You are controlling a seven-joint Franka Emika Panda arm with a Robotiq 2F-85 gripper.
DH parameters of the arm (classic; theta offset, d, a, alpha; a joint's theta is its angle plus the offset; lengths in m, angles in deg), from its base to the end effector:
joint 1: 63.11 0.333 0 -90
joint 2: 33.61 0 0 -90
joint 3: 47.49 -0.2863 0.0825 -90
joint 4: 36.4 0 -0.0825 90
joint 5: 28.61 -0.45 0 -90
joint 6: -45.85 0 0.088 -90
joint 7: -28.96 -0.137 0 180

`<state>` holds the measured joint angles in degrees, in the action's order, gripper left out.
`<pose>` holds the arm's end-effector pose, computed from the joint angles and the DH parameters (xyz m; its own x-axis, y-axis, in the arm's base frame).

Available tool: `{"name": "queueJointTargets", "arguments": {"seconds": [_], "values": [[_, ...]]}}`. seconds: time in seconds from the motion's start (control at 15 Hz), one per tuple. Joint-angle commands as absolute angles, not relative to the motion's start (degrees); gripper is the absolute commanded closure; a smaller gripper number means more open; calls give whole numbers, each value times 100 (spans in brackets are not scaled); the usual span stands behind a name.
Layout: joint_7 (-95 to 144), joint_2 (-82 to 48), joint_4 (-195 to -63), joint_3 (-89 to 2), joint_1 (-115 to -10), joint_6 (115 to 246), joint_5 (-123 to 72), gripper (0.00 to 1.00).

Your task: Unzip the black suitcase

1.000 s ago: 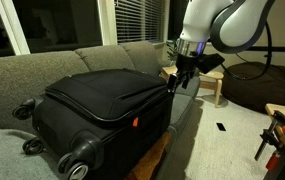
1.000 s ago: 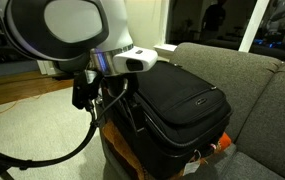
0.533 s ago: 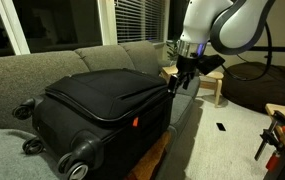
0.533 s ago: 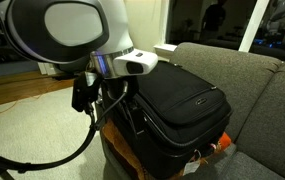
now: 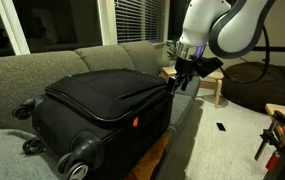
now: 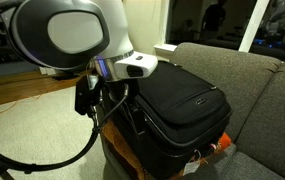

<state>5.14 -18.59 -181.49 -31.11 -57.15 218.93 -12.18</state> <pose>0.4938 -0.0843 0.0826 0.9280 -0.2760 0.2503 -0.3026 -0.9503 0.0740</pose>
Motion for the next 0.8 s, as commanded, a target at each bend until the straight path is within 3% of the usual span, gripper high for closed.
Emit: {"name": "queueJointTargets", "arguments": {"seconds": [0.0, 0.33, 0.67, 0.73], "values": [[515, -1735, -18155, -2894, -5458, 22142, -1395, 0], [492, -1699, -18222, -2706, -5221, 22253, -1478, 4], [533, -1650, -18172, -2587, -5080, 22249, -1579, 0], [553, -1638, -18155, -2581, -5074, 22246, -1596, 7]]}}
